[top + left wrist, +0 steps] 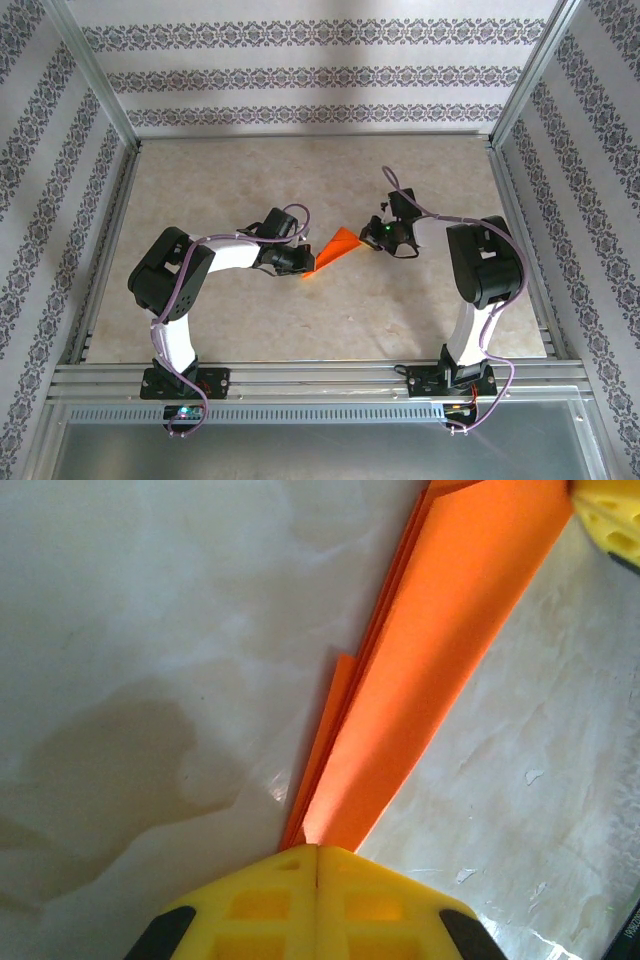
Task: Fold a paper plane with a square sheet of paper (pick it up from the middle)
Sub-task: Fold the wing for the fifth time at the center of the table.
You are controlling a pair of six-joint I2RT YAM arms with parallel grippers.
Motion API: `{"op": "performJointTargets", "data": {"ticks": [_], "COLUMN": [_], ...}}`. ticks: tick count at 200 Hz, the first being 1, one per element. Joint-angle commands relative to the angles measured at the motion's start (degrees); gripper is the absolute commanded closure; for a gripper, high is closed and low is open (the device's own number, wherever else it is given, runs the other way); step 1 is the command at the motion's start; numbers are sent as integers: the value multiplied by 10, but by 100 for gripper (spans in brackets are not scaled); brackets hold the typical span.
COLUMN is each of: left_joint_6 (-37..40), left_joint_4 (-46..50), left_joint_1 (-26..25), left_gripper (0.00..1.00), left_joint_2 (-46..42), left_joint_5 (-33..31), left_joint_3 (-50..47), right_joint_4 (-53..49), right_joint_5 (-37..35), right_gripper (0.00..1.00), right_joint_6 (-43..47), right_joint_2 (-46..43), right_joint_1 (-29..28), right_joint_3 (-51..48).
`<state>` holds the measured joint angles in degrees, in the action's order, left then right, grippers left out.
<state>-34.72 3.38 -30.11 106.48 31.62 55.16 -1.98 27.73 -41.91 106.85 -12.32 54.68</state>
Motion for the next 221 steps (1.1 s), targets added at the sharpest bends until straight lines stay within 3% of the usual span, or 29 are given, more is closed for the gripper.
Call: {"op": "performJointTargets", "data": {"ticks": [1, 56, 103, 138, 163, 198, 209, 221], "left_joint_6": [17, 9, -26, -25, -9, 28, 39, 44], "left_joint_4": [94, 86, 39, 65, 99, 145, 152, 154], "left_joint_1": [-4, -5, 2, 38, 72, 110, 119, 132], "left_gripper": [100, 100, 76, 57, 34, 7, 0, 0], "left_joint_2": [22, -8, -111, -192, -240, -290, -304, -316], "left_joint_5": [-42, -5, 7, -61, -135, -207, -221, -226], "left_joint_3": [-18, 10, 23, -8, -40, -64, -72, -81], "right_joint_4": [-23, -56, -106, -153, -201, -256, -270, -288], "right_joint_5": [-87, -111, -192, -246, -292, -363, -375, -391], "right_gripper": [95, 92, 79, 67, 62, 45, 41, 39], "right_joint_6": [15, 17, 3, -10, -36, -94, -109, -132], "right_joint_2": [-9, -87, -168, -180, -160, -93, -67, -39], "right_joint_1": [40, 19, -42, -111, -178, -263, -279, -291], "right_joint_3": [-12, -5, -24, -11, 26, 103, 130, 162]}}
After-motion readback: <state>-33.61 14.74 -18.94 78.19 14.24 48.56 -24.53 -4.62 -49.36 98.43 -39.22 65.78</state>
